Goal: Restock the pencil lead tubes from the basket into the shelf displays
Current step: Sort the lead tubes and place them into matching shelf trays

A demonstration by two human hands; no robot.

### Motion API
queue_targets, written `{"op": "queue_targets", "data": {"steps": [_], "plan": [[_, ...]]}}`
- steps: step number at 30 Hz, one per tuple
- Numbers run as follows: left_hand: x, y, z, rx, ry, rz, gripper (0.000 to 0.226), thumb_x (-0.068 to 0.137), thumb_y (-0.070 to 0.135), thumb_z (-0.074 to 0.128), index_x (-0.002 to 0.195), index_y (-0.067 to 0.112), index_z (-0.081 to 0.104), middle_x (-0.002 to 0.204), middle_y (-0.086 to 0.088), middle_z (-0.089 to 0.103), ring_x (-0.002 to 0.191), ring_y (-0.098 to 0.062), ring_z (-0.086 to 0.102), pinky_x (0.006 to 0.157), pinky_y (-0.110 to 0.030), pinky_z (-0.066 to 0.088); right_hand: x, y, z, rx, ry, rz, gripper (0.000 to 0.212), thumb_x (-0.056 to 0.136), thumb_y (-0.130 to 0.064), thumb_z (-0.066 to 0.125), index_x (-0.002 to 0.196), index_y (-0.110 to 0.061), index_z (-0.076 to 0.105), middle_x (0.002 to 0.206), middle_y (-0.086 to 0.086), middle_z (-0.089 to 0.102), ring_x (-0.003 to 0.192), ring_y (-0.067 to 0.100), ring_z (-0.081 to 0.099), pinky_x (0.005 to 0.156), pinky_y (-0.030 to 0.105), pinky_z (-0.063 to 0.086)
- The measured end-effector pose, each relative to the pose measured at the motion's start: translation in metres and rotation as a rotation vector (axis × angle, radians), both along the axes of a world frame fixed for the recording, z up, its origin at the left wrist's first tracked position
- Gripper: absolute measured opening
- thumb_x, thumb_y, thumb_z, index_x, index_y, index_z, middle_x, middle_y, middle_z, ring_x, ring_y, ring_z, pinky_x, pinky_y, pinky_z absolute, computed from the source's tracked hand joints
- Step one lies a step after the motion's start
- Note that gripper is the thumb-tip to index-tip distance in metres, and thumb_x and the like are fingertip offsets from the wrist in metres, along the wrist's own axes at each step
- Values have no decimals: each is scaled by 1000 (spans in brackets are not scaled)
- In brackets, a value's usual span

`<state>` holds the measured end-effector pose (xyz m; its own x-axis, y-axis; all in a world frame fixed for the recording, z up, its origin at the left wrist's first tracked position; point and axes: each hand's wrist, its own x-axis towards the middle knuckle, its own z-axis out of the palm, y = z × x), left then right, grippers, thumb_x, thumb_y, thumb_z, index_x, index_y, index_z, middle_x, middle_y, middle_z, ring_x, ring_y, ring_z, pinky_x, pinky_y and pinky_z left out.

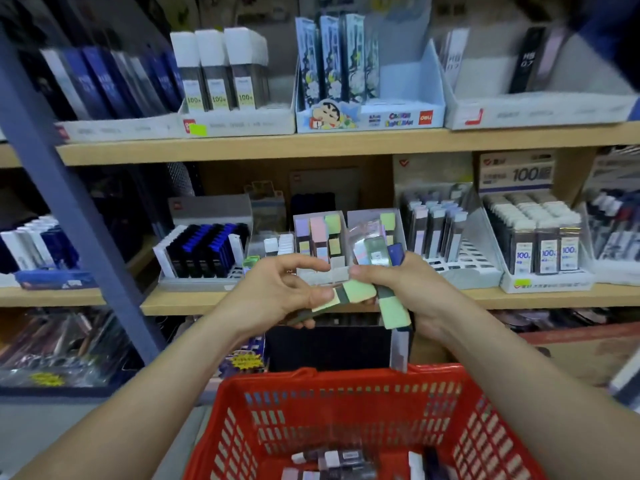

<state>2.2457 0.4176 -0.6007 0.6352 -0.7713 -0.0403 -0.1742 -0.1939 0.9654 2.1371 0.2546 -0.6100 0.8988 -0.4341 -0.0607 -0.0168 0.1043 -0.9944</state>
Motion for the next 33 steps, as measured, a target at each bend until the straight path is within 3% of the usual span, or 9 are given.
{"op": "queue_targets", "data": {"steps": [3,6,10,13,15,18,25,30,33], "plan": [[2,0,9,62,-70,-146,57,78,5,74,126,32,56,78,-9,74,64,-19,69,63,-25,55,6,0,11,-50,44,27,8,82,-15,77,87,-12,72,79,7,75,69,19,69,63,30,54],[-4,-3,12,71,-130,-236,68,86,3,68,133,45,44,75,-7,61,56,-7,61,57,-18,47,9,0,17,-54,39,15,10,84,-22,75,80,-14,70,66,2,69,61,15,65,59,26,52],[-11,-12,10,-48,-103,-179,58,93,2,59,131,46,51,82,-5,53,72,-24,71,70,-33,57,7,1,10,289,-41,40,18,85,-24,72,95,-8,70,73,9,64,47,14,56,47,24,51],[-10,-20,3,-117,-105,-72,49,89,4,65,123,39,59,77,-9,59,77,-24,70,75,-38,57,8,2,-2,430,-97,61,21,87,-24,70,102,-10,69,74,6,64,46,12,52,42,22,47],[-8,-23,2,-182,-44,18,45,85,5,70,118,33,59,82,-17,70,81,-27,71,78,-39,57,7,2,-8,391,-100,75,22,83,-23,70,99,-8,67,71,4,63,45,11,51,41,20,45],[-5,-26,2,-267,-41,139,40,83,6,72,112,28,55,85,-18,73,72,-20,68,64,-30,56,2,2,-20,283,-57,106,23,73,-22,73,88,-7,66,61,2,63,45,10,51,42,19,43],[8,-40,-7,-347,-95,331,28,81,3,73,103,15,61,82,-11,70,71,-21,69,61,-25,55,5,-11,-40,238,-30,76,16,78,-14,77,91,-11,68,77,6,64,50,14,49,47,21,41],[35,-61,7,-433,-265,456,29,84,-7,66,94,19,57,81,-6,69,74,-16,71,67,-31,59,10,-32,-29,302,-33,-65,12,89,-18,70,94,-10,63,78,11,69,47,14,53,43,21,44],[51,-84,16,-356,-495,480,35,83,0,70,89,31,56,85,-1,67,77,-13,70,70,-32,59,14,-52,-12,171,12,-12,10,89,-19,70,88,-10,65,73,8,66,50,15,56,46,23,46]]}}
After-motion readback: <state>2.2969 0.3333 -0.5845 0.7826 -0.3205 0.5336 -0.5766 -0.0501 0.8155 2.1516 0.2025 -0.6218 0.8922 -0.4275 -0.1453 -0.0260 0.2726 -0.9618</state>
